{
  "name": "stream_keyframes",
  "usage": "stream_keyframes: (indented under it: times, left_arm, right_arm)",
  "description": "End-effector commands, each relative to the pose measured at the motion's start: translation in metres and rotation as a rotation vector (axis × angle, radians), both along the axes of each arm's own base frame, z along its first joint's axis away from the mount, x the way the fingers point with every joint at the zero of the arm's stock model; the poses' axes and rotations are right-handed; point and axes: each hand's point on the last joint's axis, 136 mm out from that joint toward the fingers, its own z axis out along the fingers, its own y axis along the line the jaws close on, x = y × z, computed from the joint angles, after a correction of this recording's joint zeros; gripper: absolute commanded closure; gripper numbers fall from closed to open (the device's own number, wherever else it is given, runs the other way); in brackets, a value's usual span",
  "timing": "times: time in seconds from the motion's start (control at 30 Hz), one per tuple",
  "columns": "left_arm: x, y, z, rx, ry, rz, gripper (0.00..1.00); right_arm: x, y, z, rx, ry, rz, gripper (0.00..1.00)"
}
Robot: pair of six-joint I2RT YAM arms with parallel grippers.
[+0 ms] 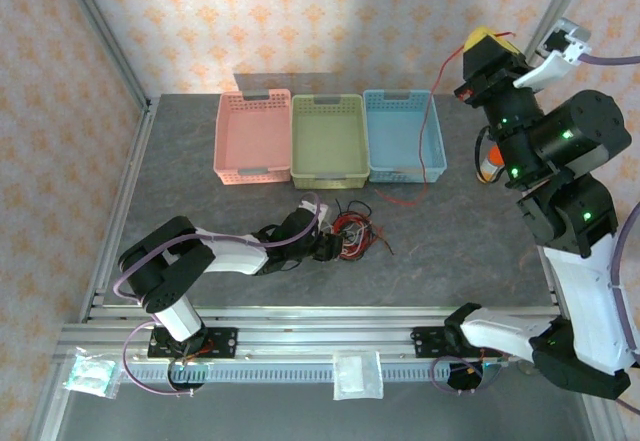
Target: Untangle the cables
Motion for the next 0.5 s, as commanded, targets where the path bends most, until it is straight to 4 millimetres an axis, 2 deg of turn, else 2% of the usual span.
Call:
stream_keyframes:
  times: [0.0, 0.17, 0.3, 0.37, 0.47]
  left_arm:
    - [0.007, -0.002, 0.024, -0.023, -0.046, 0.027, 0.40]
    - [0.018, -0.001, 0.070, -0.043, -0.119, 0.063, 0.29]
    - [0.026, 0.008, 0.111, -0.058, -0.193, 0.117, 0.15]
    - [0.029, 0.013, 0.128, -0.060, -0.225, 0.143, 0.12]
    - [0.032, 0.022, 0.150, -0.063, -0.268, 0.181, 0.11]
  right_arm:
    - [0.009, -0.002, -0.008, -0.034, 0.031, -0.041, 1.00]
    - [0.025, 0.000, -0.032, -0.051, 0.092, -0.079, 1.00]
    - [0.037, 0.000, -0.044, -0.070, 0.129, -0.121, 1.00]
    - [0.041, -0.002, -0.045, -0.076, 0.137, -0.145, 1.00]
    - [0.057, 0.002, -0.048, -0.096, 0.169, -0.181, 1.00]
